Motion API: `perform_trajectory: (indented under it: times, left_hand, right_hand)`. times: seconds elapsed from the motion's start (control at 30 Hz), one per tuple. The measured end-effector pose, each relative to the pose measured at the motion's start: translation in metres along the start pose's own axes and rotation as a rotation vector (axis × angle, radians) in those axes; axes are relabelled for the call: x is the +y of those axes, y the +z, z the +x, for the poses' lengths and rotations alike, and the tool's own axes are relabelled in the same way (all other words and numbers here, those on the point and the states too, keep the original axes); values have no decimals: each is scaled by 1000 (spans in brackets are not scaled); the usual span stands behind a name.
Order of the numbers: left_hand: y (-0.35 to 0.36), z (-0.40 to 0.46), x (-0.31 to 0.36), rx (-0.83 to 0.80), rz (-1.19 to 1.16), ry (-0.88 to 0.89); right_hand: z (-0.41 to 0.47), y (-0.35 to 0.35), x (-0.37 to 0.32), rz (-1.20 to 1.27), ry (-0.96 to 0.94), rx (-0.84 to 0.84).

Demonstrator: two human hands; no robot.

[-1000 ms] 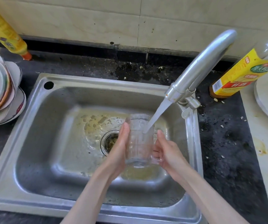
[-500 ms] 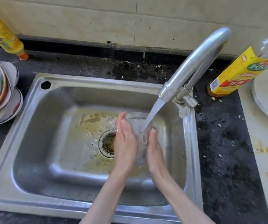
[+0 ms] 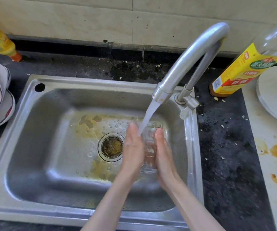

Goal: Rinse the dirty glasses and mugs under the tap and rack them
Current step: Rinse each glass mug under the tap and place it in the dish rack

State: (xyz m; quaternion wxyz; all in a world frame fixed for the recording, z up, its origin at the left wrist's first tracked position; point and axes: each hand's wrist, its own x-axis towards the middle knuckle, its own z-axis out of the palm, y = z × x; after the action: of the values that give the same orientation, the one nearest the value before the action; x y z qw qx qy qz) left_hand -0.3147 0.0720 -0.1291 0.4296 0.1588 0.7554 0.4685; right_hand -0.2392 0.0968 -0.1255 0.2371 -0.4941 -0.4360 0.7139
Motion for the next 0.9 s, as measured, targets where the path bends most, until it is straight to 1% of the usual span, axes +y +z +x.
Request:
perform_trajectory:
  times: [0.03, 0.07, 0.1, 0.17, 0.23, 0.27, 0.3, 0.37, 0.4, 0.43, 0.5, 0.57, 0.63, 0.7, 0.8, 0.9]
  left_hand:
    - [-3, 8, -1, -18, -55, -101]
    - [-4, 8, 0, -33, -71, -124]
    - [-4, 2, 2, -37, -41, -67]
    - [1, -18, 3, -26, 148, 134]
    - [3, -38, -4, -24, 192, 281]
    - [4, -41, -7, -28, 189, 299]
    - [2, -35, -10, -34, 161, 262]
    - [-6, -20, 0, -58, 138, 94]
    - [-11, -13, 7, -67, 176, 41]
    - [-17, -9, 14, -91, 260, 38]
    - [-25, -6, 25, -117, 392, 142]
    - [-31, -8, 28, -86, 448, 208]
    - [-32, -6, 26, -22, 520, 245]
    - [-31, -2, 25, 32, 588, 292]
    - [-34, 4, 17, 89, 481, 323]
    - [-36, 4, 12, 123, 398, 276]
  right_hand:
    - [-1, 1, 2, -2, 25, -14]
    - [-2, 2, 3, -5, 52, -36]
    - [-1, 1, 4, 11, 71, -56]
    - [3, -1, 2, 105, 122, -51]
    - [8, -5, -1, 156, 144, -43]
    - [8, -5, -3, 148, 136, -65]
    - [8, -6, -3, 139, 138, -73]
    - [4, -9, 3, 144, 193, -104]
    - [1, -11, 6, 167, 226, -109]
    - [-2, -13, 7, 223, 255, -132]
    - [-3, -17, 3, 306, 277, -166]
    - [0, -15, 2, 285, 262, -132]
    - [-3, -5, 3, 115, 230, -72]
    - [-4, 0, 10, 5, 210, -66]
    - [-7, -2, 12, -9, 159, -31]
    - [-9, 0, 12, 31, 159, 1]
